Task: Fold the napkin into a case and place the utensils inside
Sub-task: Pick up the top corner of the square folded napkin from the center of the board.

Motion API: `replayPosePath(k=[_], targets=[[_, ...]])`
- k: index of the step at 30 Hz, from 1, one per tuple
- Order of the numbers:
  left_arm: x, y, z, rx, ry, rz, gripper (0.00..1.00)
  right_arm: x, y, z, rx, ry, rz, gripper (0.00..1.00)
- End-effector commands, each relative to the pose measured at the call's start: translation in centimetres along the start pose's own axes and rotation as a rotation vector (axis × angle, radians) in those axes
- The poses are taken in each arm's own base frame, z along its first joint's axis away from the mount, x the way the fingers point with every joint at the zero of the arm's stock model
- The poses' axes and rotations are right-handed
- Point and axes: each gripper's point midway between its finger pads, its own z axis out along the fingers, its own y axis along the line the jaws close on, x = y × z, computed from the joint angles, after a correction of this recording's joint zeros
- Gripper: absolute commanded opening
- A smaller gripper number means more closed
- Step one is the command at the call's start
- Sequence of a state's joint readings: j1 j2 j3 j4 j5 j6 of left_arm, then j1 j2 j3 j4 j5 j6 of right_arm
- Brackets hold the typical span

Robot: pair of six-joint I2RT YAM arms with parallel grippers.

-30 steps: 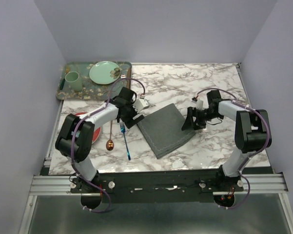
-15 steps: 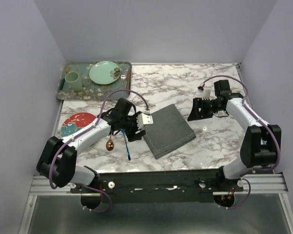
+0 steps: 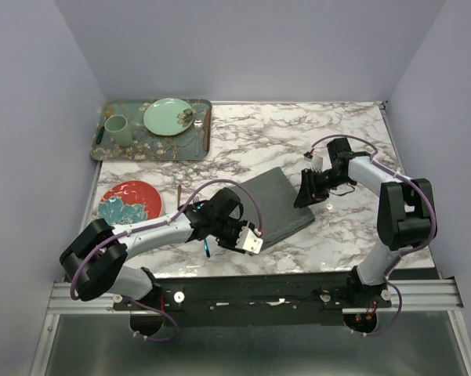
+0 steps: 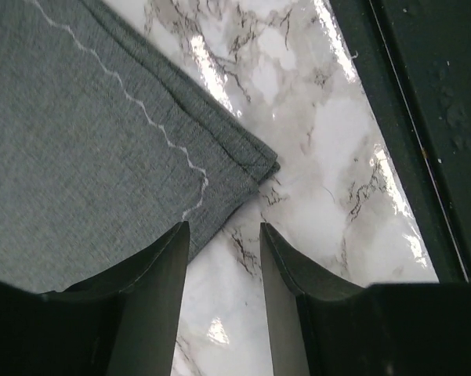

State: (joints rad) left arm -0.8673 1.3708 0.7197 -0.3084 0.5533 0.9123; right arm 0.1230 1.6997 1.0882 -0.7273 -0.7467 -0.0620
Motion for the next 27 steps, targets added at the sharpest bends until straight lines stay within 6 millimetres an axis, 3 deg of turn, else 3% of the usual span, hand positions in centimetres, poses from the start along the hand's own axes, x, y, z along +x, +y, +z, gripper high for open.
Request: replayPosePath(k=[1,5,12,27], targets=[[-1.6,0.8,1.5,-0.012,-0.032,0.168,0.45,1.8,-3.1,1.2,0.107,0.079,0.091,0.38],[-1.5,0.7,2.5,-0.003,-0.023,0.191,0.44,2.5,-4.0,1.5,0.140,0.119,0.124,0.38],[-0.7,0.0,3.6,0.035,-0.003,0.226,0.46,1.9,-3.9,1.5,0.138,0.109,0.115,0.37],[-0.7,-1.0,3.6,0.106,0.001,0.246,0.53,1.6,-4.0,1.4,0.141,0.105,0.099,0.38]])
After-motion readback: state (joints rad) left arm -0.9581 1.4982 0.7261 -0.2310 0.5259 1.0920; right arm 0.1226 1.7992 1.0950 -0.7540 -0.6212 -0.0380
